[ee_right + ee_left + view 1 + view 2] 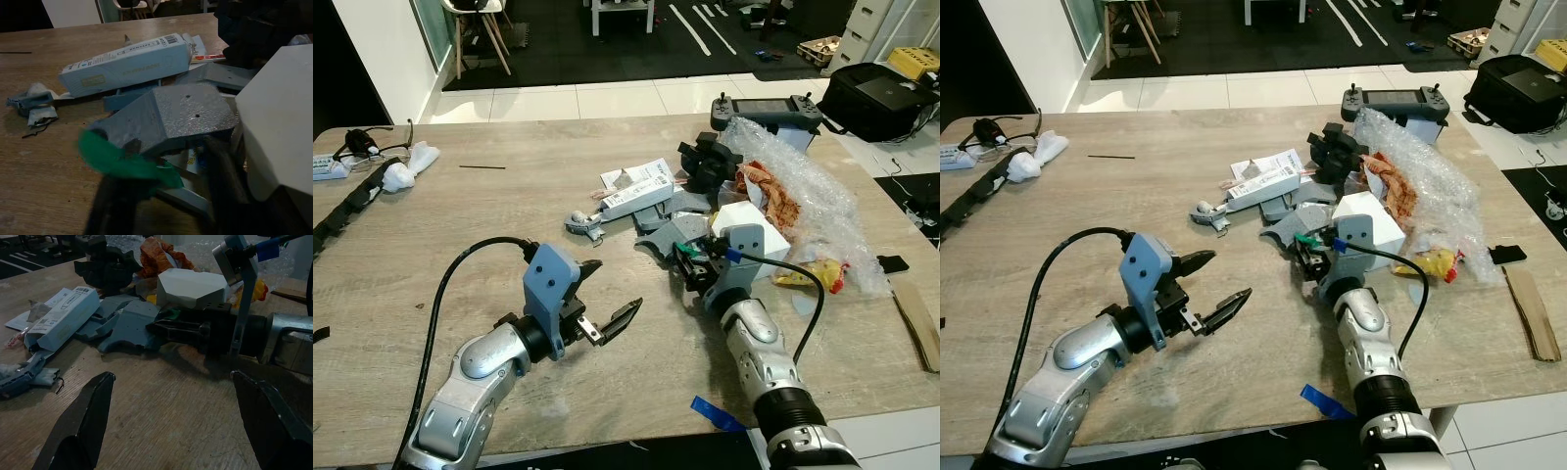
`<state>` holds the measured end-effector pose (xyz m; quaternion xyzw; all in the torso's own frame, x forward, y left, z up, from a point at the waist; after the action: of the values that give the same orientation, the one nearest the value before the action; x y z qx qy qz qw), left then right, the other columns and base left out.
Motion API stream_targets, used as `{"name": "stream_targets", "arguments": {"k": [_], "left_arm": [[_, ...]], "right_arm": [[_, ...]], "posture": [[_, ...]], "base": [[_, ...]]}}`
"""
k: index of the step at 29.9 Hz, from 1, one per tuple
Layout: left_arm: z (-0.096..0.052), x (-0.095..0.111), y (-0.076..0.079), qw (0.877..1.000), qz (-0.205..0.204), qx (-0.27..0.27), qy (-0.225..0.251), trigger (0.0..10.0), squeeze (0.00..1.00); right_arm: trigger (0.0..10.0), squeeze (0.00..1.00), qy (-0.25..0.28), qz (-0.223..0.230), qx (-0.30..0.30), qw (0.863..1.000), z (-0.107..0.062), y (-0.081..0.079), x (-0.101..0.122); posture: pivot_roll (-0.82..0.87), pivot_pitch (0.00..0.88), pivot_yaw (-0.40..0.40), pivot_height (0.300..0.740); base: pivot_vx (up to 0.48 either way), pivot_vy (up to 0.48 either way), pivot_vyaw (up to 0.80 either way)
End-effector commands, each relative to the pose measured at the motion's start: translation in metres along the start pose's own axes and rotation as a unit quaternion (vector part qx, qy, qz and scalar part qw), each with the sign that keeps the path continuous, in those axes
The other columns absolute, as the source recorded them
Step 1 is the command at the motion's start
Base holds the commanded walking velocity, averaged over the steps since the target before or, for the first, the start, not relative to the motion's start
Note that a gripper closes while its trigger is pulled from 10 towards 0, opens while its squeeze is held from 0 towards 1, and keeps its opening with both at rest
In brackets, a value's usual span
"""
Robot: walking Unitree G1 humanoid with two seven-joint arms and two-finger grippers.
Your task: Picking trash to rubbish bin
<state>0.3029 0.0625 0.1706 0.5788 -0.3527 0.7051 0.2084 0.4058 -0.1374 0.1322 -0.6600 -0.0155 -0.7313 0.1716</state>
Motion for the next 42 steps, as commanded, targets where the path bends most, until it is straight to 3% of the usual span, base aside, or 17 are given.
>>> {"name": "stream_targets", "arguments": {"k": [1, 8, 12, 21, 26, 32, 34, 37, 42], "left_arm": [[-0.002, -0.002, -0.002, 1.000, 0.006, 0.000, -0.007, 10.0, 0.00], [0.000, -0.001, -0.007, 1.000, 0.010, 0.011, -0.004, 10.0, 0.00], [0.000, 0.001, -0.013, 1.000, 0.011, 0.022, 0.000, 10.0, 0.00], [0.000, 0.003, -0.021, 0.999, 0.012, 0.036, 0.004, 10.0, 0.00], [-0.002, 0.006, -0.035, 0.998, 0.007, 0.069, 0.012, 10.0, 0.00], [-0.008, 0.024, -0.067, 0.984, -0.054, 0.156, 0.065, 10.0, 0.00], [-0.009, 0.025, -0.068, 0.983, -0.056, 0.160, 0.068, 10.0, 0.00], [-0.010, 0.024, -0.073, 0.981, -0.056, 0.173, 0.068, 10.0, 0.00], [-0.013, 0.018, -0.082, 0.976, -0.043, 0.206, 0.054, 10.0, 0.00]], "right_arm": [[0.0, 0.00, 0.007, 0.005, 0.002, 1.000, -0.001, -0.002, 0.000], [0.0, 0.00, 0.050, 0.038, 0.040, 0.997, 0.004, -0.030, 0.021], [0.0, 0.00, 0.079, 0.058, 0.077, 0.992, 0.007, -0.056, 0.040], [0.0, 0.00, 0.100, 0.072, 0.107, 0.986, 0.007, -0.077, 0.056], [0.0, 0.00, 0.119, 0.080, 0.126, 0.982, 0.006, -0.092, 0.073], [0.0, 0.00, 0.154, 0.090, 0.145, 0.973, 0.000, -0.112, 0.109], [0.0, 0.00, 0.157, 0.091, 0.148, 0.972, -0.001, -0.114, 0.113], [0.0, 0.00, 0.175, 0.175, 0.142, 0.958, -0.003, -0.110, 0.135], [0.0, 0.00, 0.182, 0.156, 0.149, 0.959, -0.009, -0.107, 0.149]], "posture": [[-0.01, 0.168, 0.035, 0.740], [-0.01, 0.152, 0.031, 0.740], [-0.02, 0.139, 0.030, 0.740], [-0.02, 0.124, 0.027, 0.740], [-0.03, 0.118, 0.024, 0.740], [-0.03, 0.114, 0.021, 0.740], [-0.03, 0.114, 0.021, 0.740], [-0.05, 0.107, 0.019, 0.740], [-0.05, 0.099, 0.021, 0.740]], "base": [[0.000, 0.000, 0.00], [0.000, 0.000, 0.00], [0.000, 0.000, 0.00], [0.000, 0.000, 0.00], [0.000, 0.000, 0.00], [0.000, 0.000, 0.00], [0.000, 0.000, 0.00], [0.000, 0.000, 0.00], [0.000, 0.000, 0.00]]}}
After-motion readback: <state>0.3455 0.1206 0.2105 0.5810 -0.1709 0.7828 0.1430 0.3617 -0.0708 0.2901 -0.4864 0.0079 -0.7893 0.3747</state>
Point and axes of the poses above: a point about 5 cm out from each wrist's last joint towards the gripper, its own z axis pointing out of the wrist towards the gripper, its own x axis along the axis of the wrist's last joint, y = z × x, the point moved 6 cm from there along z, pointing out of the wrist towards the gripper, and after that the axes turned 8 degrees about z, right-handed, at the moved point
